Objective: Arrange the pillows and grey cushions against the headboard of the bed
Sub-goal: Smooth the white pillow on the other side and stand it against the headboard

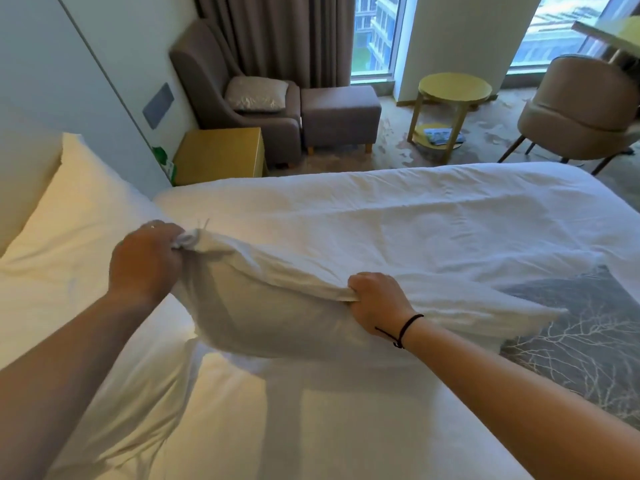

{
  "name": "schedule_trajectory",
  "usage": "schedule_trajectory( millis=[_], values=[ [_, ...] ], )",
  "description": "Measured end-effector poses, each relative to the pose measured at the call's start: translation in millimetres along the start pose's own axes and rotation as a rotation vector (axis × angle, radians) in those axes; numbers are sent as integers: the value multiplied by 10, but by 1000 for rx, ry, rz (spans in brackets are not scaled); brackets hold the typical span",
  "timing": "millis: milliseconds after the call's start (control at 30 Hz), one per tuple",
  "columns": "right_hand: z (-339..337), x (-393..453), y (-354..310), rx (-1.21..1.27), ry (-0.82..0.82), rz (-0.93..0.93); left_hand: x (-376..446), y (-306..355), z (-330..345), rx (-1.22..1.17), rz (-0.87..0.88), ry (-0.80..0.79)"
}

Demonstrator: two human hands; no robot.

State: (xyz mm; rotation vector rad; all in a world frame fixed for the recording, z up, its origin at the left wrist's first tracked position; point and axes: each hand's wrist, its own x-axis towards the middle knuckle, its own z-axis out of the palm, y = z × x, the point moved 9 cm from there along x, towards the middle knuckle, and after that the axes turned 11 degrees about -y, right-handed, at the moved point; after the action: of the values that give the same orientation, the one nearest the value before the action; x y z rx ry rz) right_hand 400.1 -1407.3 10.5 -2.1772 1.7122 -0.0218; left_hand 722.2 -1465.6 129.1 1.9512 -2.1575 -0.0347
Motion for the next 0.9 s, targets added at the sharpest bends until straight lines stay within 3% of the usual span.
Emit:
schedule_trajectory(
  millis=[100, 200, 267, 367, 433, 533, 600, 667, 733, 800, 900],
  values=[
    [49, 86, -533, -16, -25, -59, 291, -180, -109, -229, -217, -7],
    [435, 301, -989, -2, -181, -42, -168, -119, 304, -415, -414, -131],
    [735, 456, -1223, 3, -295, -32, -815, 59, 923, -558, -479, -287],
    [1016, 604, -1344, 57, -400, -27, -1889, 548, 1893, -879, -589, -719],
    [1207, 644, -1502, 157, -507, -116, -2324, 699, 2169, -1108, -779, -823],
    [1310, 550, -1754, 298, -654, -283, -2504, 582, 2269, -1252, -974, -715],
    [1373, 475, -1862, 242, -740, -374, -2536, 469, 2248, -1265, -965, -612],
    [1479, 382, -1992, -108, -755, -594, -2619, 387, 2205, -1243, -970, -561],
    [1587, 212, -2192, -512, -648, -894, -2737, 297, 2213, -1226, -1002, -518],
    [1725, 6, -2404, -721, -525, -1178, -2872, 199, 2248, -1252, -1061, -452],
    [1930, 20, -2523, -906, -516, -1300, -3053, 43, 2281, -1152, -1129, -395]
  ],
)
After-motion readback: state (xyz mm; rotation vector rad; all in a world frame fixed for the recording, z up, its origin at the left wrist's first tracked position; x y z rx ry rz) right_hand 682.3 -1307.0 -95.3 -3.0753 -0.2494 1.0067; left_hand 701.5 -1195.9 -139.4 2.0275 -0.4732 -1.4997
